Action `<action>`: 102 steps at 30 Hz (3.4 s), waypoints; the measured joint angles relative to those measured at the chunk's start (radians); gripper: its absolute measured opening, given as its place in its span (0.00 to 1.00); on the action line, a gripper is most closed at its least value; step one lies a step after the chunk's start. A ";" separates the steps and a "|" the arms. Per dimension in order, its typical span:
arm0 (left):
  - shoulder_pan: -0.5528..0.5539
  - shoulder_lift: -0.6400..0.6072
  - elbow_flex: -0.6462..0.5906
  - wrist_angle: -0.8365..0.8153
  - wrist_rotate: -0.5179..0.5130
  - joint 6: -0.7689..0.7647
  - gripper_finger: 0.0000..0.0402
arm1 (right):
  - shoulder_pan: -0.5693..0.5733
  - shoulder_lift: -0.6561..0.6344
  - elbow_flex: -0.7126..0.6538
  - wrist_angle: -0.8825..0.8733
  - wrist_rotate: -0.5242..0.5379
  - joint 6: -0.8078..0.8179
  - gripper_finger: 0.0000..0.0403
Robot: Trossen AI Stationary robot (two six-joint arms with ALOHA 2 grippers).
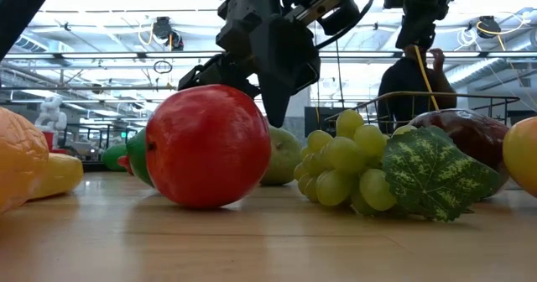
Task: Build produce basket
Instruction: Put the light red apple into the wire basket
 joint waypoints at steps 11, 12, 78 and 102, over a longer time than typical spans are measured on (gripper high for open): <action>-0.001 0.000 0.000 -0.003 0.001 0.025 0.36 | 0.000 0.000 0.000 0.000 0.000 0.000 0.00; -0.001 0.000 0.000 -0.003 0.000 0.026 0.35 | 0.000 0.000 0.000 0.000 0.000 0.000 0.00; -0.008 -0.175 0.006 0.002 -0.229 0.129 0.00 | 0.000 0.000 -0.001 0.000 0.043 0.010 0.00; 0.061 -0.131 -0.075 0.180 -0.265 0.290 0.46 | 0.007 -0.003 -0.001 -0.001 -0.033 0.056 0.00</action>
